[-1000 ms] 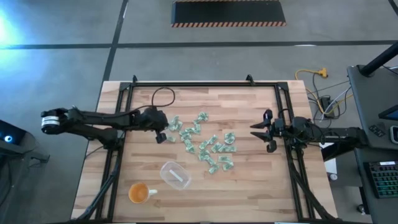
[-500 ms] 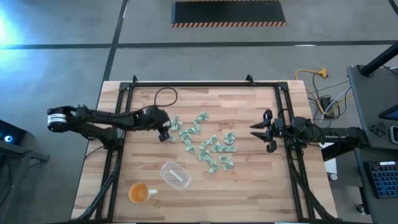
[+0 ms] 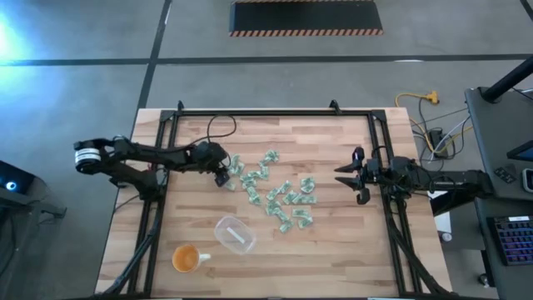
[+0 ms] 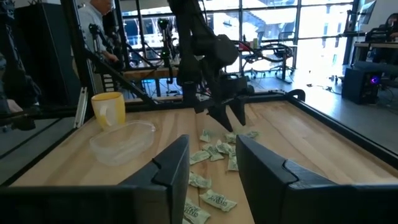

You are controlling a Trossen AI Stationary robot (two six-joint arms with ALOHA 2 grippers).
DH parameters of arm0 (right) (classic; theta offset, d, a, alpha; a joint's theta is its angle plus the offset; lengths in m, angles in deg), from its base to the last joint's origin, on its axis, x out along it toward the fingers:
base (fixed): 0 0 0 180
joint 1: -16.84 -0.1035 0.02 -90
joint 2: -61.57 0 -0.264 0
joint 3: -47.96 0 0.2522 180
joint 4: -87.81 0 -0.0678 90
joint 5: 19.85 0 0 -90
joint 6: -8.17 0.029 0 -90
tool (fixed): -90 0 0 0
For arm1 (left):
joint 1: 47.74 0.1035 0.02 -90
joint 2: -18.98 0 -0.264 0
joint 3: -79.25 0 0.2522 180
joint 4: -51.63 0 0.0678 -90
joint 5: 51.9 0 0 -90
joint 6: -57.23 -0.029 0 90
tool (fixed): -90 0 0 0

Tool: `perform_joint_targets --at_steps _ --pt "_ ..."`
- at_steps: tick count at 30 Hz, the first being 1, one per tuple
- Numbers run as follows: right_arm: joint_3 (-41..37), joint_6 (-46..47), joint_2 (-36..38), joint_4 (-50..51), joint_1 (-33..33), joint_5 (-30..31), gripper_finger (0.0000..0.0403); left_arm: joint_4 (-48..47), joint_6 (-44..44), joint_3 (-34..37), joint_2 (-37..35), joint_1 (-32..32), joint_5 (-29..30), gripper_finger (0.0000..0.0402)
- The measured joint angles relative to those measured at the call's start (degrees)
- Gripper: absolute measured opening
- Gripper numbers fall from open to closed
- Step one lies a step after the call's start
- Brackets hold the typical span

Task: Pick and place Stevia / Truvia into bins
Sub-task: Put the stevia packet into the transparent container

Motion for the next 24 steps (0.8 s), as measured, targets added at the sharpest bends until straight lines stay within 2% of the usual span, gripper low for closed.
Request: perform_joint_targets --at_steps 4,15,24 --pt "0.0 0.0 0.0 0.0 0.0 0.0 0.0123 1.1 0.0 0.0 1.0 0.6 -2.4 0.0206" --pt "0.0 0.0 -0.1 0.0 0.0 0.1 0.0119 2.4 -0.8 0.0 0.4 0.6 -4.1 0.0098" --pt "0.0 0.0 -0.9 0.0 0.0 0.1 0.0123 2.8 -2.8 0.1 0.4 0.6 -5.9 0.0078"
